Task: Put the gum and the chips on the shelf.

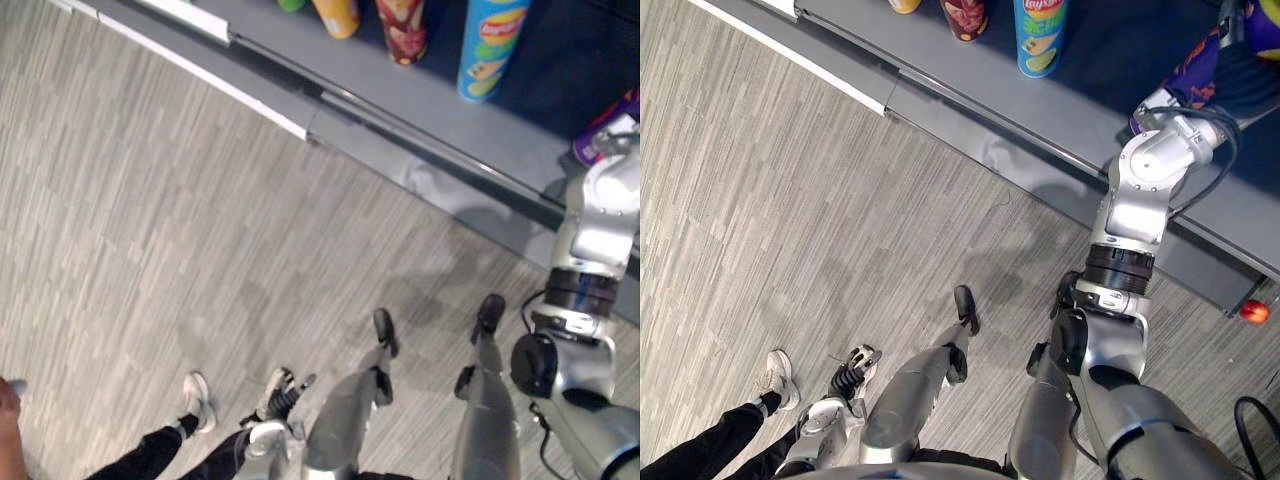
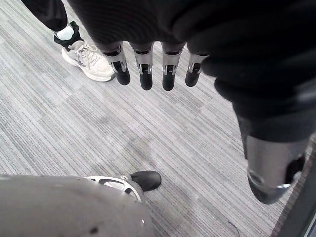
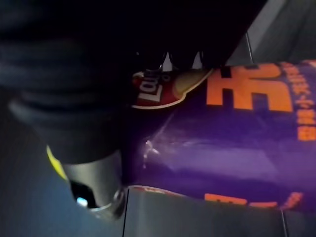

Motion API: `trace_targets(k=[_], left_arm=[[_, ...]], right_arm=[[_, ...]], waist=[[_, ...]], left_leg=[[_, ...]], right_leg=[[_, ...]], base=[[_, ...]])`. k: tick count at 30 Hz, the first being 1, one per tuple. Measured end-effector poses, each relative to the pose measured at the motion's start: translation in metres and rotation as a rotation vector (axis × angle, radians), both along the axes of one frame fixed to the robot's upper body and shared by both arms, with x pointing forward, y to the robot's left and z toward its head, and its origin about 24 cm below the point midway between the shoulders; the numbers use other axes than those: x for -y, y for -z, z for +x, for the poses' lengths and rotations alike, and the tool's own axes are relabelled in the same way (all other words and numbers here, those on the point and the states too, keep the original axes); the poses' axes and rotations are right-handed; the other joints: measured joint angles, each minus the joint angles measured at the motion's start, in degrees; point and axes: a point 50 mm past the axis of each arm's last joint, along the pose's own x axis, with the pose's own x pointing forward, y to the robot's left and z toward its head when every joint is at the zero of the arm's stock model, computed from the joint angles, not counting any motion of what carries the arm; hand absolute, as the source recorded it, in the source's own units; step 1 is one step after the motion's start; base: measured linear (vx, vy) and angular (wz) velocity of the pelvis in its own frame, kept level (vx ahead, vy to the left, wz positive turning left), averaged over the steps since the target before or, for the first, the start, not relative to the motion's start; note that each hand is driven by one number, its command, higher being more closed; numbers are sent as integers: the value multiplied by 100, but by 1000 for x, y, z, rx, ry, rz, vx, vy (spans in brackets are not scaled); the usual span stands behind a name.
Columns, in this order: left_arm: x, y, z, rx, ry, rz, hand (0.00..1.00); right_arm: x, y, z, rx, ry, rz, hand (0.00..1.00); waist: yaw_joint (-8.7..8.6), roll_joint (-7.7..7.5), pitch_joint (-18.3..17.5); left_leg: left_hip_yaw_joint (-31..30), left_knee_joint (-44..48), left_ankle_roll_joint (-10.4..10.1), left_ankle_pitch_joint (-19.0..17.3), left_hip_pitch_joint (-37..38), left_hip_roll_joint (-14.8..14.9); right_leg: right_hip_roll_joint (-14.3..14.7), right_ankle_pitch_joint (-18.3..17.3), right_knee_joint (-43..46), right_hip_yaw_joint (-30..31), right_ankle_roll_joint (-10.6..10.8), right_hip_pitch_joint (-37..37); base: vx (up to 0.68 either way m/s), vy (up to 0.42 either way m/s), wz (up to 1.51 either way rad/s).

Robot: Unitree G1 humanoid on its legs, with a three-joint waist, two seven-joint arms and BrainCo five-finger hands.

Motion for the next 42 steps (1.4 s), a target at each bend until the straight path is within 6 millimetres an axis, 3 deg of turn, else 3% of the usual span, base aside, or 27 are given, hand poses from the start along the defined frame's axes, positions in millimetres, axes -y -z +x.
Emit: trace_targets(k=[14,15,17,23,27,42], left_arm=[[20,-6,10,53,-24,-76,0],[20,-6,10,53,-25,-77,0],[21,-6,11,55,-25,-78,0],[24,-8,15,66,-31,-89,0],[25,-8,16,66,-31,-91,0],[24,-7,15,56,-48,-95,0]], right_arm=[[-10,-6,-7,65,-5,-49,100],[-12,-4,-8,62,-11,-60,0],[-16,4,-6,34,-25,-71,0],[-31,51,6,-122,-99,-46,0],[-43,60,8,-157,-150,-77,0],[-47,101,7,-288,-188,-71,0]], waist=[[88,3,-2],[86,3,-2],[80,3,-2],[84,2,-2],[73,-1,-3],[31,-92,-31]], left_leg=[[232,-154,-38,144,-185,14],[246,-152,-39,144,-183,20],[260,-150,-39,143,-176,28],[391,-142,-39,143,-134,36],[409,-141,-40,140,-83,42],[526,-140,-44,130,214,184]], right_leg=[[38,84,41,166,-37,-368],[43,84,48,177,-37,-375],[50,83,60,186,-37,-380],[50,83,111,247,-37,-398],[58,83,129,292,-37,-378],[215,146,98,341,-118,-118]], base=[[0,-4,-5],[17,-5,-5],[25,-8,-5],[22,-6,-5],[9,-5,-4],[9,-11,-4]])
